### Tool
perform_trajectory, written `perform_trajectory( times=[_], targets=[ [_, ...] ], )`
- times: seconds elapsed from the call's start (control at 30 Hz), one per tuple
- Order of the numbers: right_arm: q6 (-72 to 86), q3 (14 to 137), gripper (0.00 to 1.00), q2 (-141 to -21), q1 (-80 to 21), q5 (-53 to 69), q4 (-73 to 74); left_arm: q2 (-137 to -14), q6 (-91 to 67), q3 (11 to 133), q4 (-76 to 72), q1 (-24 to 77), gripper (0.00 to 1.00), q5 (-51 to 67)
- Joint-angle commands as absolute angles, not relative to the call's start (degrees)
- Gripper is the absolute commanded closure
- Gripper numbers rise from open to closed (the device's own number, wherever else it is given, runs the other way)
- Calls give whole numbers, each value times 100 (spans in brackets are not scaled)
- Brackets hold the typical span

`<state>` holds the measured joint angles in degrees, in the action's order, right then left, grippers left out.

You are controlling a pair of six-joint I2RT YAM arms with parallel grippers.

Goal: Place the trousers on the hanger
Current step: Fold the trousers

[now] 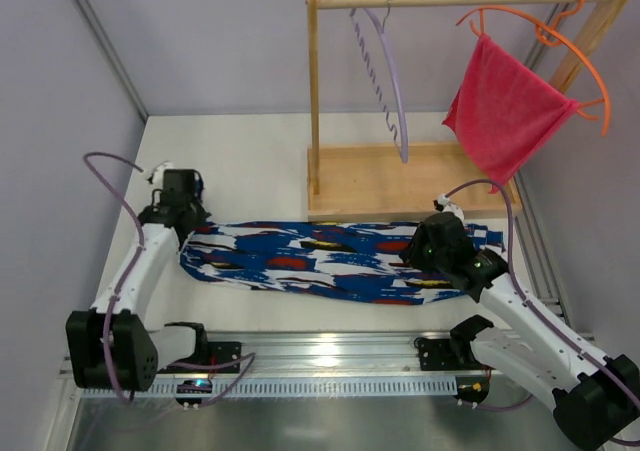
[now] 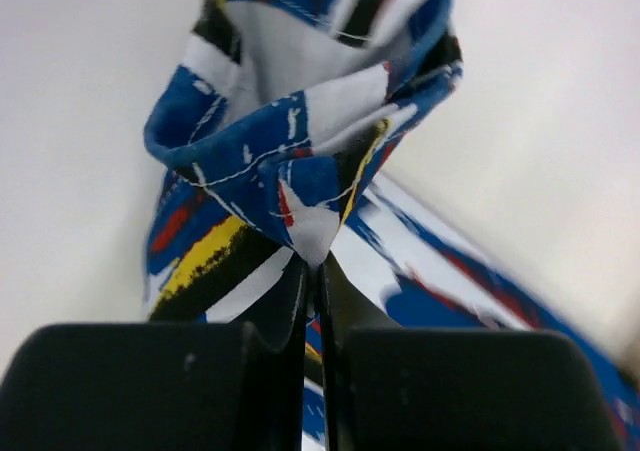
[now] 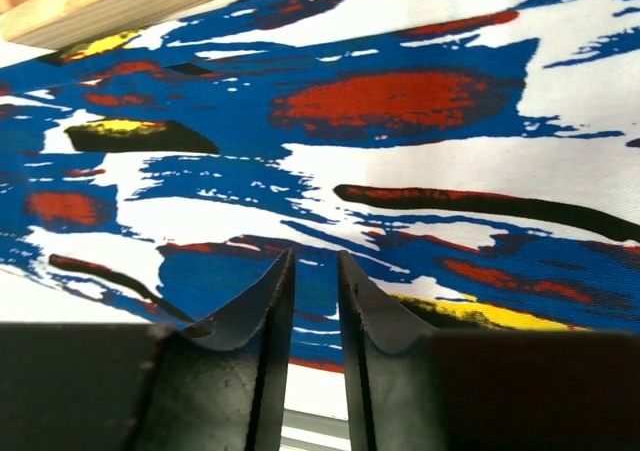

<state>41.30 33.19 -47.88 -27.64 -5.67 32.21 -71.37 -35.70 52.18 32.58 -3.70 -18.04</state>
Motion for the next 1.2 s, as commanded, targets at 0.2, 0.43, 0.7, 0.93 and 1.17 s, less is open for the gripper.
perform_trajectory(
  times=[0.2, 0.43, 0.7, 0.93, 1.17],
  targets=[
    [3832, 3463, 59, -4386, -2751, 147, 3051, -6135, -4666, 3982, 3754, 3119, 86, -1348],
    [3911, 3507, 35, -4316, -2760, 817, 2752, -5697, -5098, 4087, 3929, 3665, 43, -1360],
    [4622, 3533, 34, -4613, -3418, 642, 1953, -6350, -4633, 4482, 3578, 3524, 40, -1785],
    [5036, 3831, 42, -5658, -4490, 27, 1336, -7268, -4272, 4939, 3463, 3524, 41, -1890],
    [5010, 4236, 43, -6406, -4816, -202, 1239, -6822, -4867, 4405, 3725, 3542, 60, -1038]
  ],
)
